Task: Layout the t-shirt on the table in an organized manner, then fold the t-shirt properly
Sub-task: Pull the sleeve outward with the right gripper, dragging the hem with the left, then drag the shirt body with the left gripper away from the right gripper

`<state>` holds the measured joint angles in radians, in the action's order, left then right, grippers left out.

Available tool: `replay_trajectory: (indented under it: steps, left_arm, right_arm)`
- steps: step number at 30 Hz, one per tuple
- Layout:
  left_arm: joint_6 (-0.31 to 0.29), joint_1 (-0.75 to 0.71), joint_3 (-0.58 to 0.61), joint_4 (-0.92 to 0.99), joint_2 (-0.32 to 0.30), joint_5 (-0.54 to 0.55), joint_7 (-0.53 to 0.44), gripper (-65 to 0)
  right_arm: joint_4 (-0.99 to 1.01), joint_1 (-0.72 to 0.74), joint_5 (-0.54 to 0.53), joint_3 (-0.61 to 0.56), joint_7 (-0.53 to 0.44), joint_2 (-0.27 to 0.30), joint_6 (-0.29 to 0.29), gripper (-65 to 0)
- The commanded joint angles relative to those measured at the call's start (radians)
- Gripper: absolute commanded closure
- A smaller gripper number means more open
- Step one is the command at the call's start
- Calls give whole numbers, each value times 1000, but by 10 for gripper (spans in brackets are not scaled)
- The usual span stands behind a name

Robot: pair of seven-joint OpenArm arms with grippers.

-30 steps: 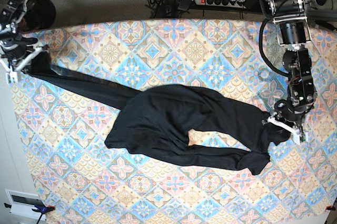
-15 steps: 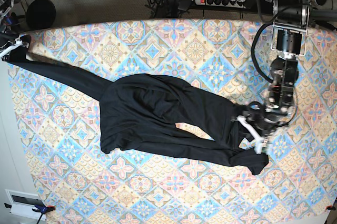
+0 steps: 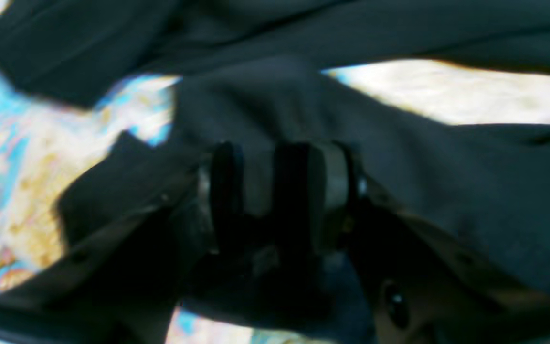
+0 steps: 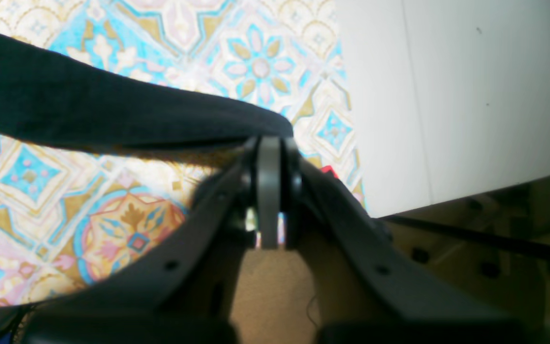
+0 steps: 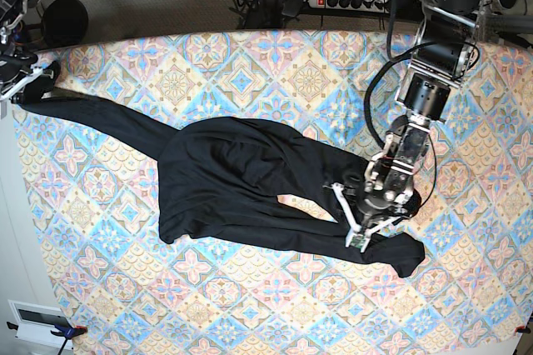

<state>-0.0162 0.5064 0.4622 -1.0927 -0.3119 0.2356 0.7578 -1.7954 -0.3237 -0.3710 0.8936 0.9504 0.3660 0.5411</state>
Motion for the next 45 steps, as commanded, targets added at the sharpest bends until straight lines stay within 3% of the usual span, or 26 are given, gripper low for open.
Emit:
replay_trajectory:
  steps: [1, 3, 5, 9, 16, 23, 26, 28, 32, 35, 37, 40, 45]
  left_arm:
    - [8, 30, 0, 3, 1, -15, -13, -251]
    - [8, 30, 2, 26, 26, -41, -13, -220]
    - [8, 30, 0, 38, 47, -75, -14, -137]
    - [15, 51, -6, 35, 52, -123, -129, 0]
    - [15, 143, -263, 56, 73, -212, -222, -1]
    - [15, 306, -458, 228, 72, -328, -361, -3]
    - [17, 360, -483, 311, 72, -373, -392, -41]
    - [20, 360, -483, 316, 70, -393, -392, -104]
    - [95, 309, -477, 313, 70, -413, -386, -228]
    - [94, 265, -477, 313, 59, -408, -384, -302]
    - [92, 216, -477, 299, 46, -404, -369, -309]
    - [80, 105, -481, 142, 9, -387, -263, -309]
    - [26, -76, -484, -96, -31, -233, -137, -309]
  right_arm:
    - [-16, 2, -9, 9, -20, 24, -5, 0]
    - [-16, 2, -10, 9, -20, 24, -5, 0]
    - [-16, 5, -10, 9, -20, 24, -5, 0]
    - [-16, 7, -10, 9, -20, 24, -5, 0]
    - [-16, 8, -10, 9, -20, 23, -5, 0]
    - [-16, 8, -10, 8, 11, 21, -5, 0]
    - [-16, 8, -10, 6, 11, 21, -5, 0]
    - [-16, 8, -12, 5, 11, 20, -5, 0]
    - [-17, 7, -12, -64, 8, 20, -5, 0]
    - [-17, 8, -12, -104, 6, 20, -5, 0]
    - [-17, 8, -12, -121, 6, 20, -5, 0]
    - [-17, 8, -12, -124, 3, 20, -5, 0]
    - [-17, 10, -12, -127, 3, 20, -5, 0]
